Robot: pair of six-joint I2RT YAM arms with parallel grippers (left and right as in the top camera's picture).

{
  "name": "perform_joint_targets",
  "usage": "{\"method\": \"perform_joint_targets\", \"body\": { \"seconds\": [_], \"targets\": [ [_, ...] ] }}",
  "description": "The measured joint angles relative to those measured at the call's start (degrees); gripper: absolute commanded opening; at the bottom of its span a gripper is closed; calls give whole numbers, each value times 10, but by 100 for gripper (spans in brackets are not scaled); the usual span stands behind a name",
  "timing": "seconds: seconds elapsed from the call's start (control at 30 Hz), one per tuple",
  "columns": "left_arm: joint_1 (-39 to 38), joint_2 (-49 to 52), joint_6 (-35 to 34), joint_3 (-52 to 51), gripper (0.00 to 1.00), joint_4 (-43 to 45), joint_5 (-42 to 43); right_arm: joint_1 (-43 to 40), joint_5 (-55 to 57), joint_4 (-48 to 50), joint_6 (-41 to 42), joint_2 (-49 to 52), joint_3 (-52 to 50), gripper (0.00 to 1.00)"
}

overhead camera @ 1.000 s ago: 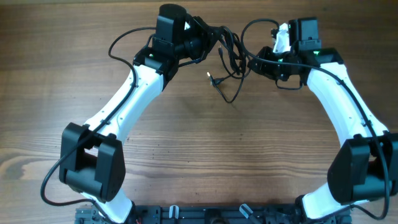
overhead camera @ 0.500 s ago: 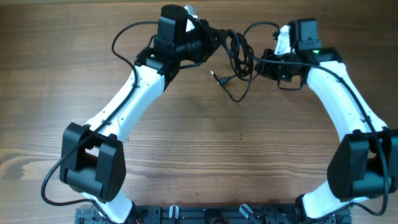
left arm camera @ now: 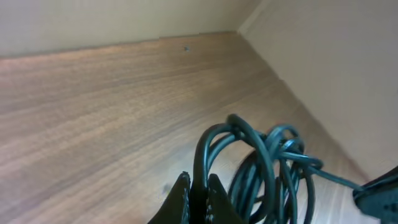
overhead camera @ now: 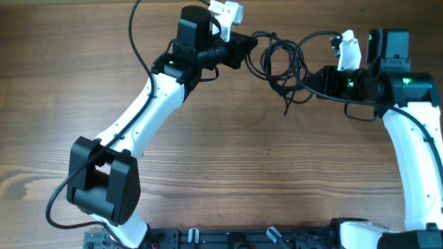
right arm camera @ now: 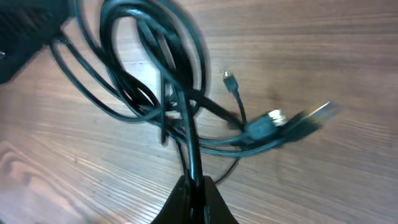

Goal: Untangle cables

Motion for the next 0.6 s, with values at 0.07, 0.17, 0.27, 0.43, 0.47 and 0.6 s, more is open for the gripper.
{"method": "perform_joint_targets", "body": {
  "seconds": [0.07, 0.17, 0.27, 0.43, 0.47, 0.6],
  "targets": [
    [-2, 0, 31, 0, 4, -6, -2, 0, 45, -12, 7, -1, 0, 4],
    [-9, 0, 53, 0, 4, -21, -2, 2, 123, -21, 33, -1, 0, 4],
    [-19, 0, 64, 0, 4, -33, -2, 7, 205, -21, 81, -1, 0, 4],
    [-35, 0, 73, 0, 4, -35, 5, 18, 323, -17, 179, -1, 1, 4],
    [-37, 0, 74, 0, 4, -35, 5, 21, 344, -14, 196, -1, 1, 4],
    [-41, 0, 80, 0, 4, -35, 9, 32, 415, 12, 249, -1, 3, 4]
  ]
}}
